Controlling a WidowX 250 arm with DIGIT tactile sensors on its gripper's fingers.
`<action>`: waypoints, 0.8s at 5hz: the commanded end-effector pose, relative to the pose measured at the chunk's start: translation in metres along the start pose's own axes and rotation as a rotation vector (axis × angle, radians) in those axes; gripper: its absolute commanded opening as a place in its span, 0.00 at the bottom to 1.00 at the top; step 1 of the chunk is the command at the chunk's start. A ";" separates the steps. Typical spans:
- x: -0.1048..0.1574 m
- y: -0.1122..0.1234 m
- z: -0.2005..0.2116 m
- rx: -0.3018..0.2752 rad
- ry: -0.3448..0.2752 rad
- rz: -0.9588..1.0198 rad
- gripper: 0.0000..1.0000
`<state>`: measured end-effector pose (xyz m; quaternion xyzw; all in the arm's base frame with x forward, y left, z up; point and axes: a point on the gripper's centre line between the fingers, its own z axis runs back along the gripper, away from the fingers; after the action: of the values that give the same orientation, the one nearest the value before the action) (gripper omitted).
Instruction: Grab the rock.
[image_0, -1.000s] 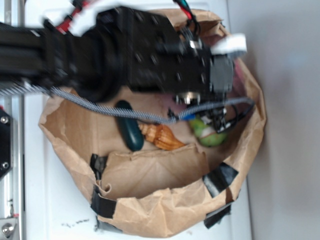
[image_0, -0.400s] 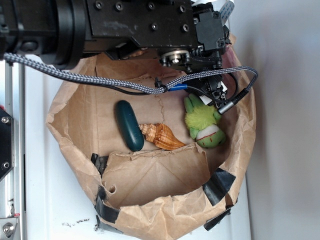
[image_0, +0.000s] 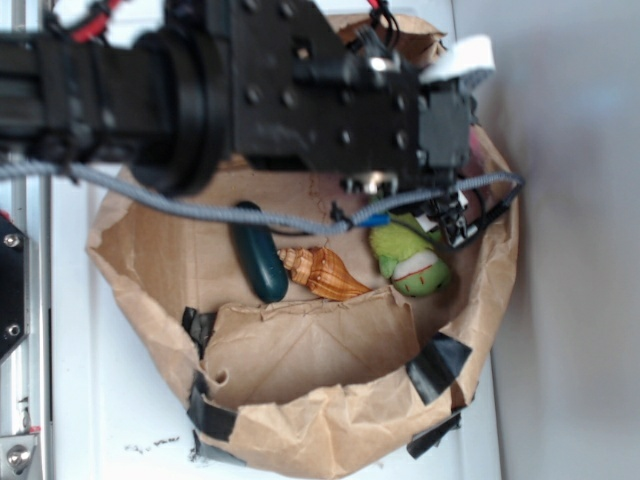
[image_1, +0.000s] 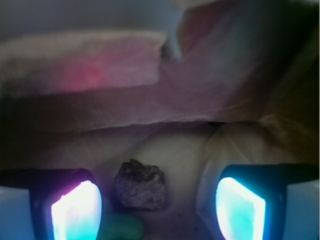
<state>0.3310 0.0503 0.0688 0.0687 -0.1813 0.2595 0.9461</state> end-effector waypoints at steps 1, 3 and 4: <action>-0.010 -0.025 -0.017 0.023 -0.049 -0.065 1.00; -0.026 -0.036 -0.053 0.112 -0.034 -0.099 0.19; -0.029 -0.036 -0.054 0.129 -0.044 -0.098 0.00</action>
<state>0.3475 0.0250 0.0230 0.1478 -0.2013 0.2357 0.9392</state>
